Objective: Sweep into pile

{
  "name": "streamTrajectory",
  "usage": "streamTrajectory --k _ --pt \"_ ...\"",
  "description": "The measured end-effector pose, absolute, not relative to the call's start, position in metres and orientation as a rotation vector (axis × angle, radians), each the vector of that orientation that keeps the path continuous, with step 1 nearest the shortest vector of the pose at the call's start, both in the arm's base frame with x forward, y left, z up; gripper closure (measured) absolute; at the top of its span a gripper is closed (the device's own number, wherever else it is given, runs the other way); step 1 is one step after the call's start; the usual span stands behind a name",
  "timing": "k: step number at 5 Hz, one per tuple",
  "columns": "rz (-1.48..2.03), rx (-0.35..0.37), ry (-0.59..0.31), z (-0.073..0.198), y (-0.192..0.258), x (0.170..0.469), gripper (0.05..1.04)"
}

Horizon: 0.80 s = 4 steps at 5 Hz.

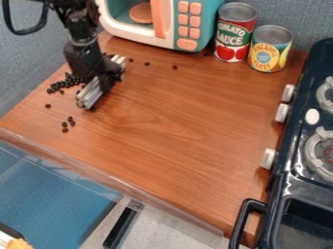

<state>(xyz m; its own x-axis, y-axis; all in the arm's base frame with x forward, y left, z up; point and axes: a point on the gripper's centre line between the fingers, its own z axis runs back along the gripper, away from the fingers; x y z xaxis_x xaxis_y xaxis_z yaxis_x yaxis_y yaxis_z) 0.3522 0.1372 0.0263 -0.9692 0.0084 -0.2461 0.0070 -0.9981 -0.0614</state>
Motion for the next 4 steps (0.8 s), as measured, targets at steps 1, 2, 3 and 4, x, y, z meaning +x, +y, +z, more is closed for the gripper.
streamTrajectory --k 1,2,3,4 --pt "3.027 -0.492 -0.068 0.063 0.107 0.364 0.692" --pt "2.967 -0.528 -0.042 0.082 0.079 0.367 0.693" --pt "2.917 -0.491 0.047 0.076 0.041 0.366 0.692" --pt "2.880 -0.425 0.087 0.058 0.013 0.366 0.692"
